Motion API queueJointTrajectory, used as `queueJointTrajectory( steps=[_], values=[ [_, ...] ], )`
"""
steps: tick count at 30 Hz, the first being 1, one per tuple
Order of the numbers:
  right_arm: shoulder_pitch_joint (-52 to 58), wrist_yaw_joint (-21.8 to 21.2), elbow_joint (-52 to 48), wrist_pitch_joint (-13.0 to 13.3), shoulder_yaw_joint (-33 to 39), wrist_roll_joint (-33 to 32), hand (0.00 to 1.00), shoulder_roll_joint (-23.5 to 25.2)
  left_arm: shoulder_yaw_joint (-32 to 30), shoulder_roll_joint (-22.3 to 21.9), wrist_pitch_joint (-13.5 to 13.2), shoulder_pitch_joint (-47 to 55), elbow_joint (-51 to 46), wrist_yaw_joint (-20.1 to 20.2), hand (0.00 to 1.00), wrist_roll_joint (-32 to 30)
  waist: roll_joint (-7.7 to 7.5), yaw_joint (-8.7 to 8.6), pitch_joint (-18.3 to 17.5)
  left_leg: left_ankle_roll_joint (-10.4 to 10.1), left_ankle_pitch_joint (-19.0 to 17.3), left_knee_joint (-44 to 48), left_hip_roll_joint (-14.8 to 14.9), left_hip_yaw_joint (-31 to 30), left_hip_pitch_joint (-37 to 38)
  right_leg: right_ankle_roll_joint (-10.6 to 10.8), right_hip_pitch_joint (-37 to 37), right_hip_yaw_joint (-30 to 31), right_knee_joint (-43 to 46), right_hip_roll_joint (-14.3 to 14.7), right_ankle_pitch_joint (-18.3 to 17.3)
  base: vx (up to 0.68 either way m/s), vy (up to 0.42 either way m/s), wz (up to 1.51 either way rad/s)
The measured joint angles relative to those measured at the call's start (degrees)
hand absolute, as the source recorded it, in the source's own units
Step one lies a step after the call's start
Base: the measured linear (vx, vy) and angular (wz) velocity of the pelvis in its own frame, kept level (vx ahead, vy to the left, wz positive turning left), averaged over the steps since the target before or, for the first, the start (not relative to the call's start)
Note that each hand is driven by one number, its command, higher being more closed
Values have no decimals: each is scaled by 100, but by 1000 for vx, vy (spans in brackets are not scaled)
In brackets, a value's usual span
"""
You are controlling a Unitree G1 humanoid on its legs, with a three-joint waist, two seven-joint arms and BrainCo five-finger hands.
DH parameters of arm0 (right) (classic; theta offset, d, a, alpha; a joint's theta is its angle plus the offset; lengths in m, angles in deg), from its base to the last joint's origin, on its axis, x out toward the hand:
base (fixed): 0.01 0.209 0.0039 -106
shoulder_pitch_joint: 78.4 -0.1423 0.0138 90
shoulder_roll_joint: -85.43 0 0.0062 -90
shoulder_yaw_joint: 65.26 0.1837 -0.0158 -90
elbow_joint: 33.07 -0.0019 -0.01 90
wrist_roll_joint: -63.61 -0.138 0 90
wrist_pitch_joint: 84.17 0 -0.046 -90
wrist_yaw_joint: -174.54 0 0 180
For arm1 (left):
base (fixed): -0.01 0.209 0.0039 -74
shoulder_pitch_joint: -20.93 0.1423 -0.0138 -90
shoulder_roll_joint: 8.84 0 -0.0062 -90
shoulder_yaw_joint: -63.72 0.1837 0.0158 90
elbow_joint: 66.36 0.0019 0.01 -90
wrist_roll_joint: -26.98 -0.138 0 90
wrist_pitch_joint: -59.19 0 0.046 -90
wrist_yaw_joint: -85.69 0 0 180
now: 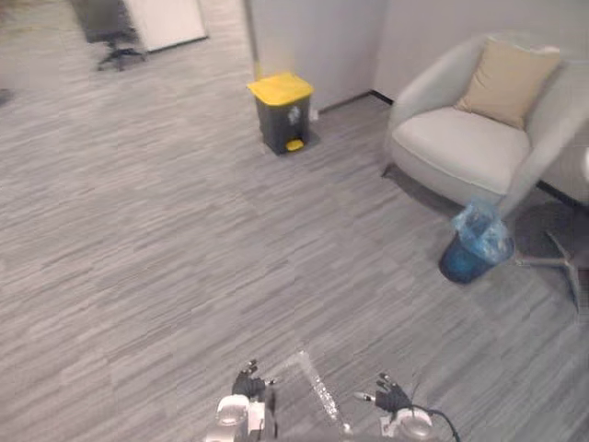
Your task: Organize the slippers on the shoe rack
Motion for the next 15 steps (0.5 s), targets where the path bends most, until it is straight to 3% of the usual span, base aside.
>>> queueJointTrajectory(
  steps=[3, 4, 7, 9, 12, 15],
  values=[
    [-62, -7, 76, -16, -1, 11, 0, 23, 1, 130, 9, -44, 124, 0, 0, -7, -49, 5, -14, 195, -125, -89, 51, 687, 290, 353, -308, -33, 366, -70, 291, 240, 284, -132],
    [-172, -22, 207, -19, -16, 37, 0, 21, 26, 201, 14, -26, 179, -2, 0, -6, 27, 15, 28, 244, -154, -258, 102, 1035, 595, 372, -467, -243, 577, -93, 393, 152, 208, -136],
    [-177, -41, 187, -4, -126, 215, 0, 18, 143, 378, 17, -17, 292, -29, 0, -8, 25, 0, 15, 287, -181, -559, 138, 1474, 1031, 244, -659, -1510, 343, -185, 419, 94, 97, -103],
    [-164, -41, 196, -4, -124, 215, 0, -2, 280, 429, 17, -51, 304, -22, 0, -8, -6, -2, -4, 282, -184, -632, 91, 1529, 1033, 164, -753, -1967, -10, -131, 496, 51, -16, -52],
    [-153, -41, 238, -2, -108, 215, 0, -122, 318, 376, 31, -80, 454, 15, 0, -13, 87, -21, -9, 267, -174, -840, 87, 1532, 1061, 35, -557, -2020, -656, -108, 585, 44, -45, -43],
    [-145, -32, 367, 9, -34, 203, 0, -177, 317, 267, 39, -63, 498, 22, 0, -21, 218, -73, -7, 185, -113, -983, 216, 1509, 1312, -48, -377, -1962, -761, 50, 694, 32, -106, -23]
  ],
)
